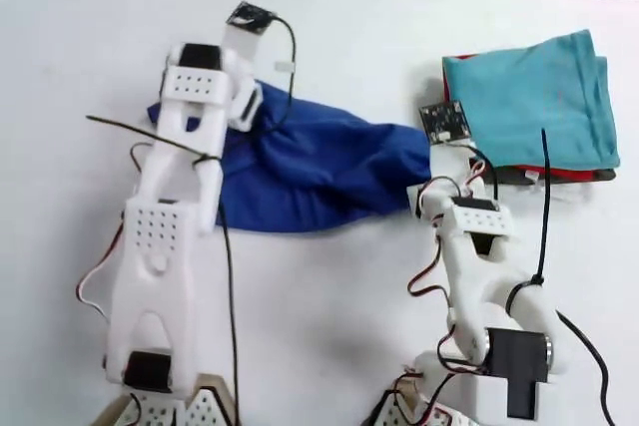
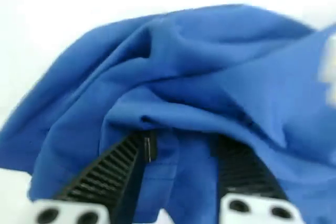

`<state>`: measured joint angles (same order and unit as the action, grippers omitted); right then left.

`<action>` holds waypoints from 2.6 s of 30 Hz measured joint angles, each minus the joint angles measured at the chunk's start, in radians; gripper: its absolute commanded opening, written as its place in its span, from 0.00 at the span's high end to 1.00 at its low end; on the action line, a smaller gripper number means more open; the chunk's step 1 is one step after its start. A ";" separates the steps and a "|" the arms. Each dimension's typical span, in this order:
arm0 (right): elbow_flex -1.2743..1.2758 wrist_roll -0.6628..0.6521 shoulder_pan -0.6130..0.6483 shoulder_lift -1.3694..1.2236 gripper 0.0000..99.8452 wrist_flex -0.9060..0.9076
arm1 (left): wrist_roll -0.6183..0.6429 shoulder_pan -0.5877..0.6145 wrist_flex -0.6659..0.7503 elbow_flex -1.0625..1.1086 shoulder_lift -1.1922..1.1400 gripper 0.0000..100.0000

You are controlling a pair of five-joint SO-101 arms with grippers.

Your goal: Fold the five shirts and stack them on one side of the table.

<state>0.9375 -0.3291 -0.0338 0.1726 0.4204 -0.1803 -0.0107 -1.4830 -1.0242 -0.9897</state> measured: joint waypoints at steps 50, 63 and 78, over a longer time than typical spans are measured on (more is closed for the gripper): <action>0.000 0.000 0.000 0.000 0.98 -0.009 | -0.486 0.017 -0.285 -0.106 -0.008 0.80; 0.000 0.000 0.000 0.000 0.98 -0.009 | -0.496 -0.101 -0.281 0.058 0.132 0.80; 0.000 0.000 0.000 0.000 0.98 -0.009 | -0.525 0.020 -0.147 0.058 0.015 0.80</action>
<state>0.9375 -0.3291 -0.0338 0.1726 0.4112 -0.7050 0.0092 -1.6303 -0.9659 -0.9743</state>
